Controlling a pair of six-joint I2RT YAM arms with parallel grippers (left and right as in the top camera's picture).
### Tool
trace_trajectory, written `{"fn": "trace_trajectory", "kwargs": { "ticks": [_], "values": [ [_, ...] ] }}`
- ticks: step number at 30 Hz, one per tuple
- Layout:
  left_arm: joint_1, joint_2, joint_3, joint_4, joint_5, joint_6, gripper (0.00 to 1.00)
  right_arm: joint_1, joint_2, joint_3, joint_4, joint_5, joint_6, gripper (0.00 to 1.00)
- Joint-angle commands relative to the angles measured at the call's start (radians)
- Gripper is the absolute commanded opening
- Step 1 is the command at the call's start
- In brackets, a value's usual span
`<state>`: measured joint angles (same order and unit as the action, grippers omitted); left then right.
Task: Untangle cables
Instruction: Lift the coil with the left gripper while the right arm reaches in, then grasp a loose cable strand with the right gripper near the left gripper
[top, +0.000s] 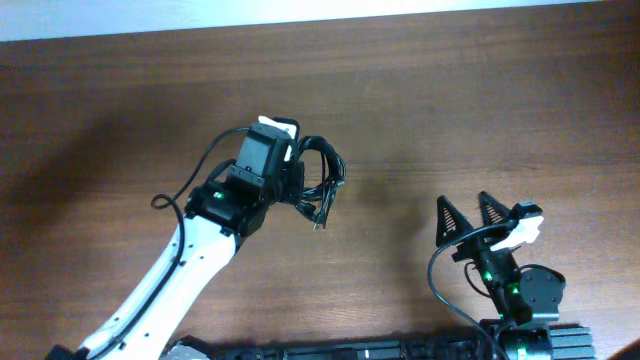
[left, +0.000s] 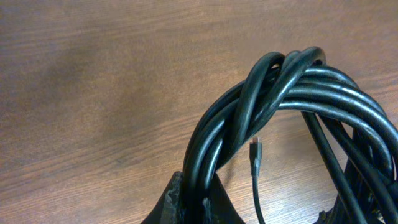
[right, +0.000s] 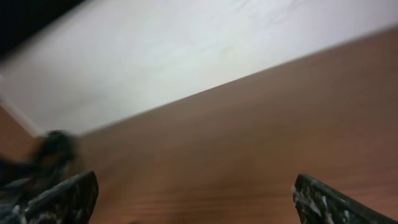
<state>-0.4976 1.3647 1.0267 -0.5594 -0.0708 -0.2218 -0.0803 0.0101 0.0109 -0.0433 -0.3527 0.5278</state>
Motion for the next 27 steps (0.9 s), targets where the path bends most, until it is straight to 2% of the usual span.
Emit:
{"fn": "trace_trajectory", "kwargs": {
  "ticks": [1,3,6,8,11,13,15,18,21,24,25,27],
  "values": [
    [0.003,-0.051,0.024,0.016,-0.004,-0.028,0.00,-0.005,-0.005,-0.005,0.037,-0.151,0.249,0.99],
    [0.003,-0.051,0.024,0.016,-0.004,-0.028,0.00,-0.005,-0.005,0.001,0.042,-0.153,0.226,0.98],
    [0.003,-0.051,0.024,0.016,-0.004,-0.028,0.00,-0.005,0.013,0.087,-0.042,-0.142,0.082,0.98],
    [0.003,-0.051,0.024,0.018,-0.004,-0.028,0.00,-0.005,0.083,0.226,-0.239,-0.072,-0.029,0.98],
    [0.003,-0.051,0.023,0.027,-0.004,-0.030,0.00,-0.005,0.281,0.436,-0.479,-0.061,-0.122,0.99],
    [0.003,-0.051,0.023,0.027,-0.004,-0.071,0.00,-0.005,0.464,0.599,-0.628,-0.066,-0.132,0.98],
    [0.003,-0.051,0.023,0.028,-0.004,-0.081,0.00,-0.005,0.622,0.729,-0.716,-0.155,-0.131,0.98],
    [0.003,-0.051,0.023,0.028,-0.004,-0.080,0.00,-0.005,0.842,0.849,-0.648,-0.400,-0.127,0.99],
    [0.003,-0.051,0.023,0.028,-0.005,-0.080,0.00,-0.005,1.014,0.851,-0.544,-0.618,-0.128,0.99],
    [0.003,-0.051,0.023,0.028,-0.022,-0.081,0.00,0.018,1.124,0.851,-0.578,-0.642,-0.132,0.98],
    [0.003,-0.052,0.023,0.029,-0.034,-0.081,0.00,0.044,1.143,0.851,-0.581,-0.637,-0.132,0.94],
    [0.003,-0.057,0.023,0.032,-0.033,-0.081,0.00,0.124,1.145,0.851,-0.577,-0.568,-0.131,0.92]
  ]
}}
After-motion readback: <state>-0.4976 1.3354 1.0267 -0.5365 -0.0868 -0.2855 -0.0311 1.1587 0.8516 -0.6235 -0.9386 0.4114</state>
